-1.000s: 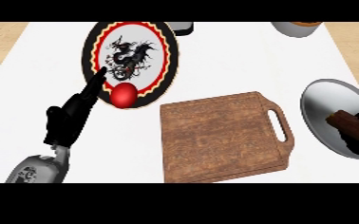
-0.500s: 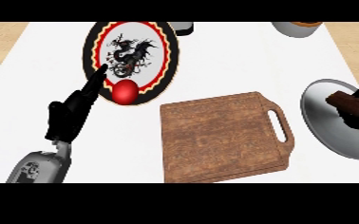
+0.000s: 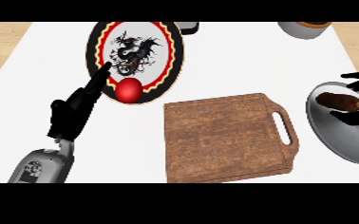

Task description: Pick the sweet potato from the cutting board and place it in the pan

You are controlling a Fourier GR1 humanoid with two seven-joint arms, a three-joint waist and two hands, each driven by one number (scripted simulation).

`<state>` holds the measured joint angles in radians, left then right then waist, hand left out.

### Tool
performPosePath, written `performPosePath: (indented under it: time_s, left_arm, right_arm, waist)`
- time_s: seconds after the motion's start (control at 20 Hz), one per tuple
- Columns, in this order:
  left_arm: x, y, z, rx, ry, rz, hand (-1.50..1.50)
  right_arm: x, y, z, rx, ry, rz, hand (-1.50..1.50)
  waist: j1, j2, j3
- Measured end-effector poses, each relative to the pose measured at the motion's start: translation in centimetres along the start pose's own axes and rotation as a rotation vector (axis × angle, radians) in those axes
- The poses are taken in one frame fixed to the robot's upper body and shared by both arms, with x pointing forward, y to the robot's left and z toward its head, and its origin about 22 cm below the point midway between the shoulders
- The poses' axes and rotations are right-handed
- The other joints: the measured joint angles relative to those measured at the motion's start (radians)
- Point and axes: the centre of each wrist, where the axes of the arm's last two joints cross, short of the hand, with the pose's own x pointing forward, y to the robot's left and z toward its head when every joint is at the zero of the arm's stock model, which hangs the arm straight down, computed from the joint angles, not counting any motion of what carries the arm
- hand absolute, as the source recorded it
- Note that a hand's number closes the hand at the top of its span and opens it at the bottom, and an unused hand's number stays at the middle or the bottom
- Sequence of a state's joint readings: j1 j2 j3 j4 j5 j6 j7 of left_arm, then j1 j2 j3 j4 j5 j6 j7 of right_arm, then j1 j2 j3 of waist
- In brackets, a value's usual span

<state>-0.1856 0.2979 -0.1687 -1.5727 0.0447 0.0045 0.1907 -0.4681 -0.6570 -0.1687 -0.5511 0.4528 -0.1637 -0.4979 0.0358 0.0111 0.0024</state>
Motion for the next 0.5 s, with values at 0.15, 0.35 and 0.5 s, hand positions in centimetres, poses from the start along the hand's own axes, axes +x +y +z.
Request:
performPosePath:
  time_s: [0.15,0.35,0.5]
  left_arm:
    - [0.1,0.0,0.0,-0.001,-0.002,0.002,0.00]
    - [-0.1,0.0,0.1,-0.005,-0.008,0.008,0.00]
    - [0.0,0.1,0.0,-0.003,-0.006,0.007,0.00]
  right_arm:
    - [-0.2,0.4,-0.7,0.007,-0.006,-0.079,-1.50]
    - [0.2,0.8,-1.4,-0.032,-0.035,-0.252,-1.50]
    - [0.0,0.3,-1.6,-0.082,-0.056,-0.396,-1.50]
  waist:
    - [0.002,0.001,0.001]
    - [0.005,0.004,0.002]
    - [0.004,0.005,0.003]
